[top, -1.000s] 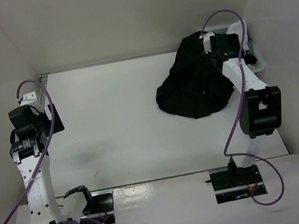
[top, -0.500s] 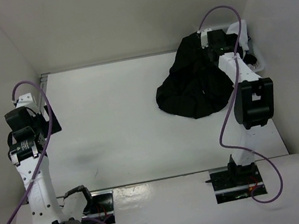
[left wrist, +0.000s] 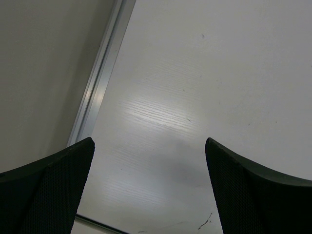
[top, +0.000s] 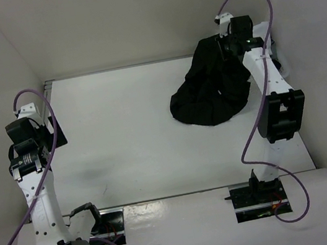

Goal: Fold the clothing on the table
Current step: Move the skirt to the center of the board

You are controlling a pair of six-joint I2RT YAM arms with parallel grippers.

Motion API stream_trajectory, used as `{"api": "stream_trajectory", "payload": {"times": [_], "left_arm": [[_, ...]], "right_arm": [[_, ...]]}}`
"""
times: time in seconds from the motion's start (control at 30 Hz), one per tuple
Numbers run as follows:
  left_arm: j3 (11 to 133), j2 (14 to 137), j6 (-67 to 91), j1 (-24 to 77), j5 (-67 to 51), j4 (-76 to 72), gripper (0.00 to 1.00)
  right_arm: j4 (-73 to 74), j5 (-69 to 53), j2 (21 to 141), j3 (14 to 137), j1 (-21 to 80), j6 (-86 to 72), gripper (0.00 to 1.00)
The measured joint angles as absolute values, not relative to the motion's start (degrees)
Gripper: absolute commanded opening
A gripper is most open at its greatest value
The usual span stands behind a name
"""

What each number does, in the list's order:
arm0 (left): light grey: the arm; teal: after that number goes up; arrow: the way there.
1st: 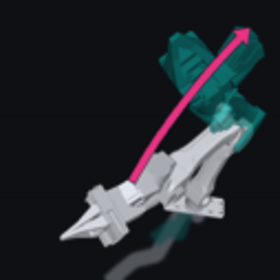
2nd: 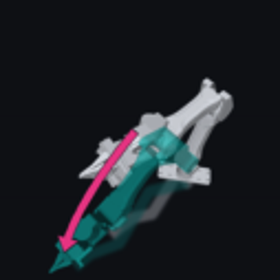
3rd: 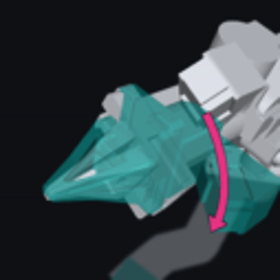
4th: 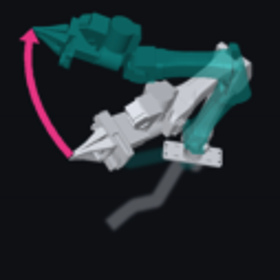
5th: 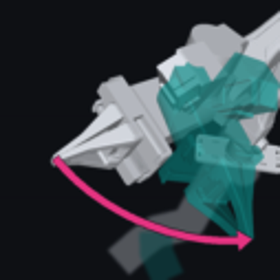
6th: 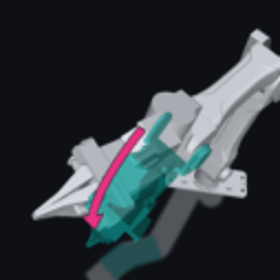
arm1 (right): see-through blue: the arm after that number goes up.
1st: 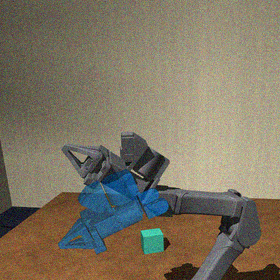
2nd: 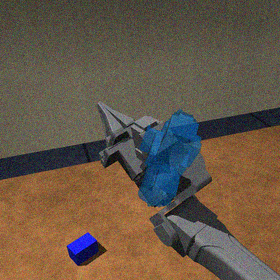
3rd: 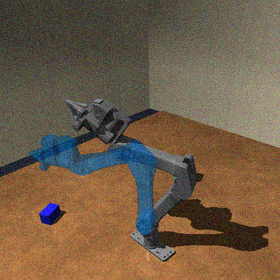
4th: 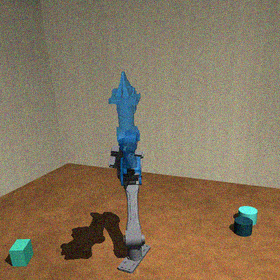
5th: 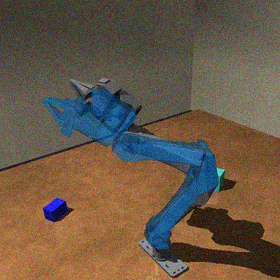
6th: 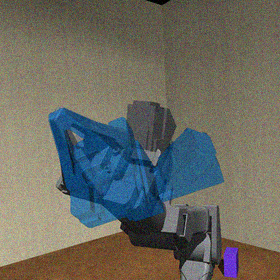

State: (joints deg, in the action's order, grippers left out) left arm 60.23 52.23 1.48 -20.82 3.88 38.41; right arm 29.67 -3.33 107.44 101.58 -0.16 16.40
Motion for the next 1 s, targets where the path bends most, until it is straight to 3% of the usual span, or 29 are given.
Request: {"api": "stream_trajectory", "payload": {"times": [0.23, 0.27, 0.37, 0.43, 0.8, 1.0], "left_arm": [[60.2, 52.2, 1.4, -21.1, 3.7, 38.4, 1.00], [60.2, 52.2, 1.4, -21.2, 3.7, 38.4, 1.00], [60.2, 52.2, 1.3, -21.3, 3.7, 38.4, 1.00], [60.2, 52.2, 1.3, -21.3, 3.6, 38.4, 1.00], [60.2, 50.7, 1.0, -21.3, 2.9, 38.4, 1.00], [59.8, 50.3, 0.2, -21.3, 2.7, 38.3, 1.00]], "right_arm": [[35.9, -18.4, 95.5, 108.7, 8.6, 18.4, 0.00], [36.8, -20.5, 93.7, 108.7, 11.2, 19.3, 0.10], [38.5, -26.6, 89.0, 106.6, 18.1, 21.9, 0.80], [39.6, -27.7, 86.8, 103.7, 19.5, 24.2, 0.96], [39.4, -5.9, 86.8, 83.8, 17.9, 25.3, 0.98], [39.3, -8.0, 89.7, 83.5, 17.8, 24.3, 0.97]]}}
